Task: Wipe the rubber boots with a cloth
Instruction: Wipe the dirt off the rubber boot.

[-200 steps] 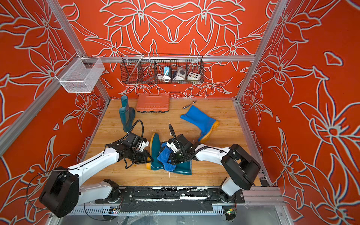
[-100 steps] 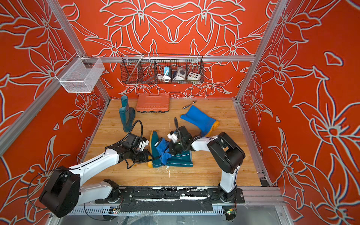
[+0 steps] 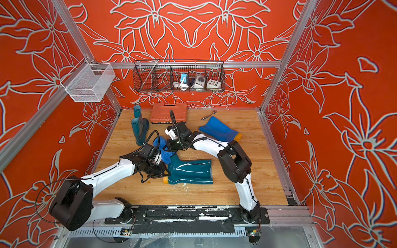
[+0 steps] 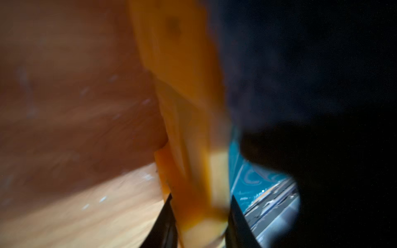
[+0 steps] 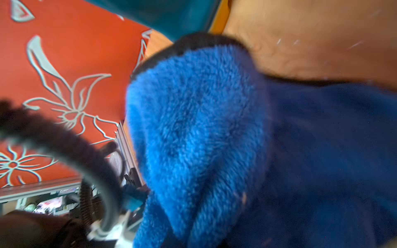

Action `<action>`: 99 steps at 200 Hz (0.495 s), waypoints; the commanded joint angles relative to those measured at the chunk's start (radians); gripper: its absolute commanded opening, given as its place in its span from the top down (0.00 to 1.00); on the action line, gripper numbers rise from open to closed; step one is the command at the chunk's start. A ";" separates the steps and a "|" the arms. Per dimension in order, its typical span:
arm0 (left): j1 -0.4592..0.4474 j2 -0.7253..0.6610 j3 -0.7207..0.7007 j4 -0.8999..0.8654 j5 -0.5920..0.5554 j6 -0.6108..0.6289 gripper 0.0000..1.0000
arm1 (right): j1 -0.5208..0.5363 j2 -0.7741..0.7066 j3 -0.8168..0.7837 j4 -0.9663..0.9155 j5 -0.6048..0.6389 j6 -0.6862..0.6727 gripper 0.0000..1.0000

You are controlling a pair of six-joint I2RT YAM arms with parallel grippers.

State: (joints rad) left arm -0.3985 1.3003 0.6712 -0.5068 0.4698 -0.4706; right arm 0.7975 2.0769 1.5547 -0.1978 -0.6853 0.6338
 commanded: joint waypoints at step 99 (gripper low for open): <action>0.000 -0.090 0.248 -0.144 -0.287 0.183 0.35 | -0.360 -0.777 -0.435 -0.582 0.431 -0.287 1.00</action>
State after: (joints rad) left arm -0.3870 1.2819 0.8932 -0.6125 0.2703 -0.3424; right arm 0.4183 1.4242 1.2537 -0.5991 -0.3862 0.4026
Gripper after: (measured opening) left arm 0.612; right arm 0.103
